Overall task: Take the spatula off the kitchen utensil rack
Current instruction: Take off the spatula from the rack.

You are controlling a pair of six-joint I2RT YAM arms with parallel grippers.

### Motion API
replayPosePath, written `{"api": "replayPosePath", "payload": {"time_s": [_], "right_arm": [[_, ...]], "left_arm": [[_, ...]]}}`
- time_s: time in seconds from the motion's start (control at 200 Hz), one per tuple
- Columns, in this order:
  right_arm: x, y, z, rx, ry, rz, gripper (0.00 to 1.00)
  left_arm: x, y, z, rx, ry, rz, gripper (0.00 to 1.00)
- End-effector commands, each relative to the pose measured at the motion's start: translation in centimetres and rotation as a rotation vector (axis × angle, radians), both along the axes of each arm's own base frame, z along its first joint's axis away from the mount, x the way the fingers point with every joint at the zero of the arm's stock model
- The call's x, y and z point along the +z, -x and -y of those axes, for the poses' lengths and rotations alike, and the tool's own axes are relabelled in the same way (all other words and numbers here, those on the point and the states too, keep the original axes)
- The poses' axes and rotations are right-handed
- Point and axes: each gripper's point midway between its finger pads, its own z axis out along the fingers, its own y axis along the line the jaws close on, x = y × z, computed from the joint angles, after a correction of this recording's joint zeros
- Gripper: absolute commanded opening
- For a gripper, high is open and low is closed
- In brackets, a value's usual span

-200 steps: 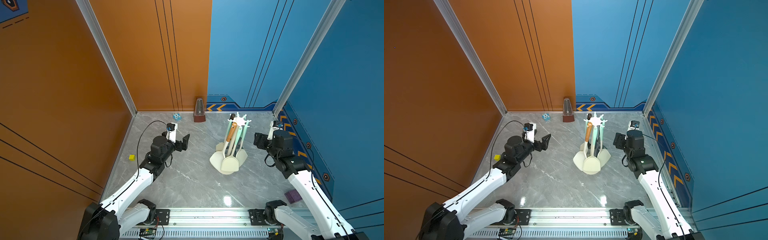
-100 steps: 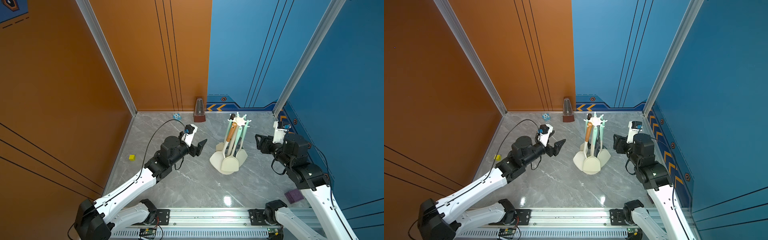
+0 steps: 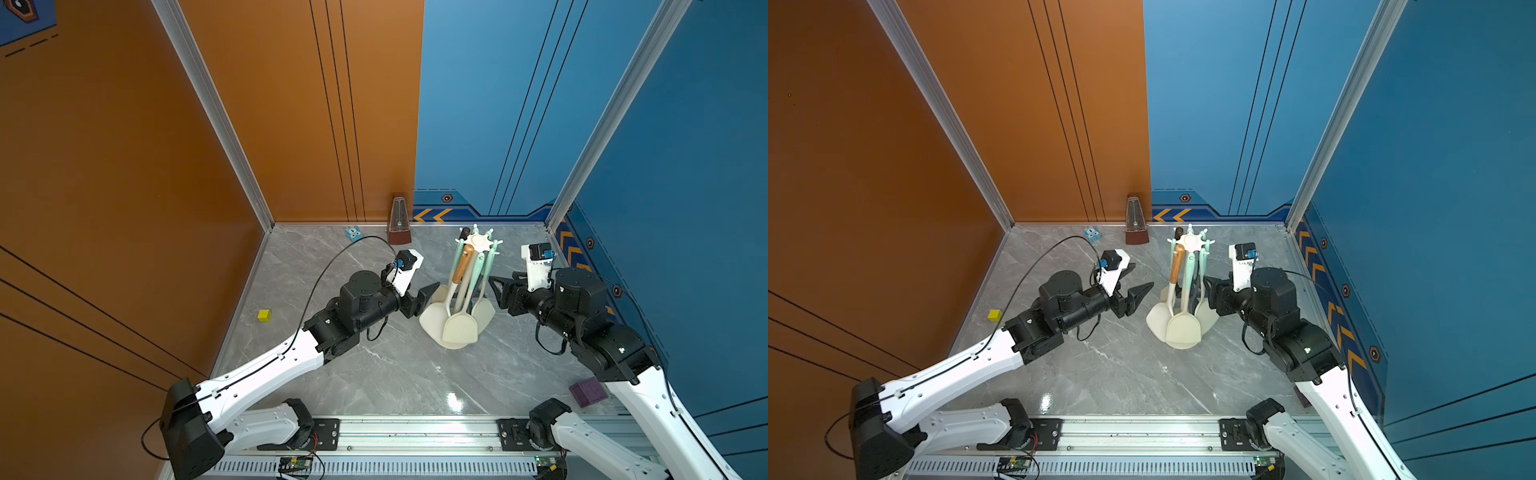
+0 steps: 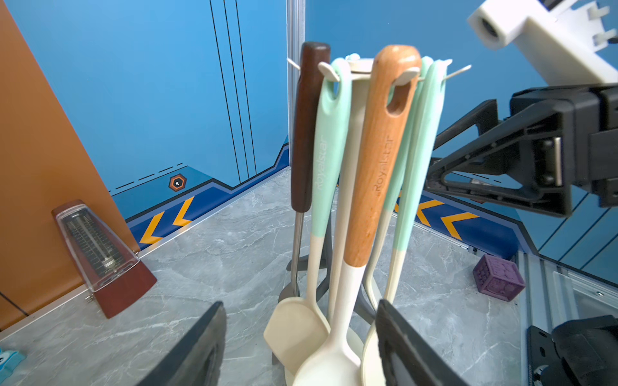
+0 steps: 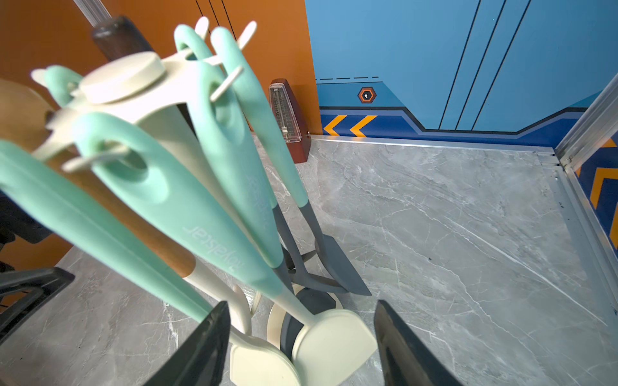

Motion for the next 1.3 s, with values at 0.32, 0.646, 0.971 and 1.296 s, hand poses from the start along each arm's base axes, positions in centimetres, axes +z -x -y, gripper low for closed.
{"api": "replayPosePath", "payload": {"time_s": [0.32, 0.646, 0.971, 1.296], "right_arm": [[0.2, 0.4, -1.4, 0.105, 0.003, 0.059, 0.67], [-1.4, 0.1, -1.0, 0.162, -0.076, 0.054, 0.68], [-2.4, -0.6, -1.5, 0.261, -0.126, 0.067, 0.69], [-3.2, -2.7, -1.8, 0.267, -0.116, 0.07, 0.62]], "left_arm": [[2.7, -0.7, 2.1, -0.004, 0.018, 0.059, 0.71], [2.8, -0.7, 2.7, -0.04, 0.045, 0.029, 0.65], [1.9, -0.7, 3.2, -0.058, 0.054, -0.001, 0.66], [1.4, -0.9, 3.6, -0.054, 0.052, 0.002, 0.65]]}}
